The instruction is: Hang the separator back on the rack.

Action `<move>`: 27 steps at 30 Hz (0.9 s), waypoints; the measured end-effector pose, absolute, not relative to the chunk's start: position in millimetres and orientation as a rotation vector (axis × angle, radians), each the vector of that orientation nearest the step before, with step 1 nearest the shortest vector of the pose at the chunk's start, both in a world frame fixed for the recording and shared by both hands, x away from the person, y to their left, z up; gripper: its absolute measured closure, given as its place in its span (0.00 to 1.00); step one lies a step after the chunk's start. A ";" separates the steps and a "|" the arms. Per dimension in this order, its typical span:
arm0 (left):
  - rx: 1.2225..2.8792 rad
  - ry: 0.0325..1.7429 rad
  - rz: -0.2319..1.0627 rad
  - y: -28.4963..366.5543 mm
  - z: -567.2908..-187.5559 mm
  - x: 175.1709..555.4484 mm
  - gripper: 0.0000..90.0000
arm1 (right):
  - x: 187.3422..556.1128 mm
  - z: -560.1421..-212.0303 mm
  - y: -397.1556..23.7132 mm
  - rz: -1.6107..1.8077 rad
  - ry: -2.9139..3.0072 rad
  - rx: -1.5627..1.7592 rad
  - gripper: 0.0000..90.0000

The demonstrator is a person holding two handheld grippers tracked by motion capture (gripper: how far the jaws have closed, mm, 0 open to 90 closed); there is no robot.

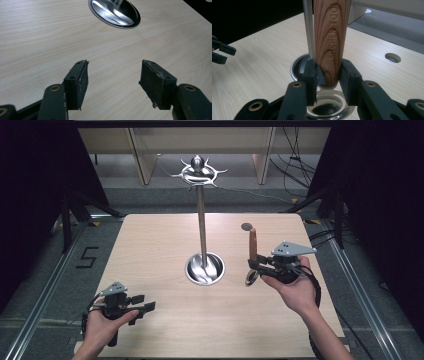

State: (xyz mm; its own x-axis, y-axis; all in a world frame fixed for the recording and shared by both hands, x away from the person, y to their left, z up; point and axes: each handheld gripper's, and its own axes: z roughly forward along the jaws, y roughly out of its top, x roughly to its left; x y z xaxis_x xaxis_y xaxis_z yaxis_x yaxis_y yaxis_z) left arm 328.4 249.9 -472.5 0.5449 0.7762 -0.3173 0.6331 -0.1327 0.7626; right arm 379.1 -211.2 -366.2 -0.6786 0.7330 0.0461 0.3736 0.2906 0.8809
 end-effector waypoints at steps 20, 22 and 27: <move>1.845 1.152 0.186 248.3 -473.0 328.5 0.43 | 385.3 -348.9 -203.1 1.395 2.161 0.996 0.77; 1.852 1.150 0.188 248.7 -472.8 328.5 0.43 | 385.6 -347.3 -202.0 1.394 2.173 1.008 0.77; 1.839 1.155 0.187 248.1 -472.9 328.5 0.43 | 387.8 -343.5 -198.5 1.388 2.165 0.970 0.77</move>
